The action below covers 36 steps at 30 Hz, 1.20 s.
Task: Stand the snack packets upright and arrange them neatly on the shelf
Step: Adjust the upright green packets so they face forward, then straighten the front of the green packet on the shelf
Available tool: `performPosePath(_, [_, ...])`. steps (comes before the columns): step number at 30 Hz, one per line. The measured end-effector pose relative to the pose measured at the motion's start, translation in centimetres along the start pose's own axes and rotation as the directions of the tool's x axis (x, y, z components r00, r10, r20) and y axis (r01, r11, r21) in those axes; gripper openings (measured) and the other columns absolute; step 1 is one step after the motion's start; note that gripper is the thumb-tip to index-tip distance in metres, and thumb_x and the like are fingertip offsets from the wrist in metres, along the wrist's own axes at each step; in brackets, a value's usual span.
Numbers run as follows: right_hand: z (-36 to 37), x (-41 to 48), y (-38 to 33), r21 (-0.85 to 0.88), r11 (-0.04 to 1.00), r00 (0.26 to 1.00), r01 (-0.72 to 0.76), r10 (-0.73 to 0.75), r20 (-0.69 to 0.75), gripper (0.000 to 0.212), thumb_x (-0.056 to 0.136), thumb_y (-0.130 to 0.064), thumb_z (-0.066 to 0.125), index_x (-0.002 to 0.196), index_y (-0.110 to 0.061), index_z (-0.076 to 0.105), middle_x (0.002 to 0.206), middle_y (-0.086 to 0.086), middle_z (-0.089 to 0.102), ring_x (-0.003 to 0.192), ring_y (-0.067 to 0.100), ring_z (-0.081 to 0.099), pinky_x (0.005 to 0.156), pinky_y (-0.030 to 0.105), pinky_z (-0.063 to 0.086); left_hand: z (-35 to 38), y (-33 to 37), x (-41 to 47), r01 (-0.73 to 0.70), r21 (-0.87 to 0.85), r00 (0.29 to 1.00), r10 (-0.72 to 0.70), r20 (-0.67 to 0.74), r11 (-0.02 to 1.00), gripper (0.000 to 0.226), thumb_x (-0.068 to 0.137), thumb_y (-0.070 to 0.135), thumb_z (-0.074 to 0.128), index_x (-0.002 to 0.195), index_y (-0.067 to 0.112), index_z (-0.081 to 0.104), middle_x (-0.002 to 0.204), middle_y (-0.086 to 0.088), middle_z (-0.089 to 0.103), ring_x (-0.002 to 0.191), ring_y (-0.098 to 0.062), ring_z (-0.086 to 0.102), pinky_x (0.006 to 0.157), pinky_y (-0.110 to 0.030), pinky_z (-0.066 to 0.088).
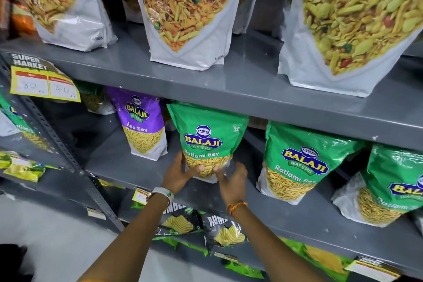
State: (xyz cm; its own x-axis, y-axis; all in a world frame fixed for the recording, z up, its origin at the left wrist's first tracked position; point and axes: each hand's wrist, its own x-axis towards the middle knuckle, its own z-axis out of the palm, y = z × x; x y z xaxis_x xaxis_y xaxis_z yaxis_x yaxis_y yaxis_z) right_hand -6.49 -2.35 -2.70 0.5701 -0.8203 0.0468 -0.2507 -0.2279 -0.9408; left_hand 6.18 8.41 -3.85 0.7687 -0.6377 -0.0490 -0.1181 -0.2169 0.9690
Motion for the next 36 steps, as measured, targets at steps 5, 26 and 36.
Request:
performPosePath(5, [3.5, -4.9, -0.1, 0.04, 0.998, 0.988, 0.049, -0.054, 0.145, 0.015, 0.079, -0.036, 0.062, 0.069, -0.029, 0.053, 0.065, -0.005, 0.053, 0.061, 0.007, 0.05, 0.06, 0.035, 0.045, -3.2, -1.5, -0.9, -0.052, 0.026, 0.971, 0.057, -0.233, 0.998, 0.055, 0.071, 0.035, 0.076, 0.119, 0.024, 0.051, 0.104, -0.001, 0.058, 0.096, -0.02, 0.057, 0.084, -0.029, 0.045])
performPosePath(26, [21.4, 4.7, -6.9, 0.14, 0.982, 0.981, -0.125, 0.101, 0.163, 0.065, 0.057, -0.037, 0.075, 0.112, -0.007, 0.058, 0.116, 0.015, 0.066, 0.102, 0.023, 0.06, 0.097, 0.049, 0.048, -20.6, -2.8, 8.5, 0.153, 0.059, 0.986, -0.156, 0.052, 0.986, 0.05, 0.089, 0.013, 0.057, 0.133, 0.012, 0.034, 0.133, -0.01, 0.049, 0.117, -0.015, 0.045, 0.082, -0.018, 0.035])
performPosePath(36, [21.4, 1.7, -8.6, 0.019, 0.993, 0.985, -0.113, 0.11, 0.136, 0.039, 0.074, -0.022, 0.075, 0.107, -0.01, 0.06, 0.1, 0.005, 0.067, 0.092, 0.017, 0.061, 0.079, 0.027, 0.046, -22.7, -8.0, 8.9, 0.085, 0.03, 0.994, -0.087, 0.06, 0.996, 0.057, 0.053, 0.078, 0.063, 0.101, 0.05, 0.052, 0.116, -0.002, 0.067, 0.107, -0.023, 0.063, 0.095, -0.052, 0.049])
